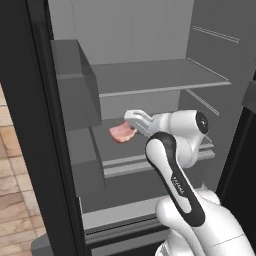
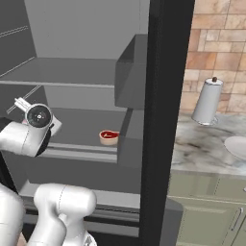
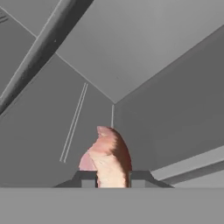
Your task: Place the steak on the counter behind the older steak on the same shelf of the fridge to maintain FIFO order. Close the fridge door when finished.
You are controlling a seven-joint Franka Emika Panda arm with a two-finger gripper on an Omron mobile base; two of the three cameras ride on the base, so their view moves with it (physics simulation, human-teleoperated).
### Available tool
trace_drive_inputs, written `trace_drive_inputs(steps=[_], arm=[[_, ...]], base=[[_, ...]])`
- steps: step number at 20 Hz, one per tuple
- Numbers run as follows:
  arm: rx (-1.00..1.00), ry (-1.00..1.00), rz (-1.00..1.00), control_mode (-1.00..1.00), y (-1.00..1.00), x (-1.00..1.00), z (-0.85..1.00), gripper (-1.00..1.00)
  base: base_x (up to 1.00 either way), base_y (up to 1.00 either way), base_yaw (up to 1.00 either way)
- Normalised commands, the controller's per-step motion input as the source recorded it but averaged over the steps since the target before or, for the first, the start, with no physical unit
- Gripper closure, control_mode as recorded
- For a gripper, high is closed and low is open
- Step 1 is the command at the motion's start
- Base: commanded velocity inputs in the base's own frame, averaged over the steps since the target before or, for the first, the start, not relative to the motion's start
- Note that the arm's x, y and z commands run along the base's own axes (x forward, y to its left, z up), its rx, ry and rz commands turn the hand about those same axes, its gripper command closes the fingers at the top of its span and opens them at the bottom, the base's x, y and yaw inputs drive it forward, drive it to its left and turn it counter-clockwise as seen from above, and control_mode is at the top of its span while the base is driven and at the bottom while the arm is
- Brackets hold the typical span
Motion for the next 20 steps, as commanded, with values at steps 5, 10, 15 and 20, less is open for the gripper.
trace_drive_inputs(steps=[5, 10, 15, 20], arm=[[0.00, 0.02, 0.00, -1.00, -0.34, 0.66, -0.40, 1.00], [0.00, 0.03, 0.00, -1.00, -0.04, 0.69, -0.27, 1.00], [0.00, 0.03, 0.00, -1.00, 0.00, 0.73, -0.18, 1.00], [0.00, 0.03, 0.00, -1.00, -0.09, 0.67, -0.22, 1.00]], base=[[0.00, 0.00, 0.00], [0.00, 0.00, 0.00], [0.00, 0.00, 0.00], [0.00, 0.00, 0.00]])
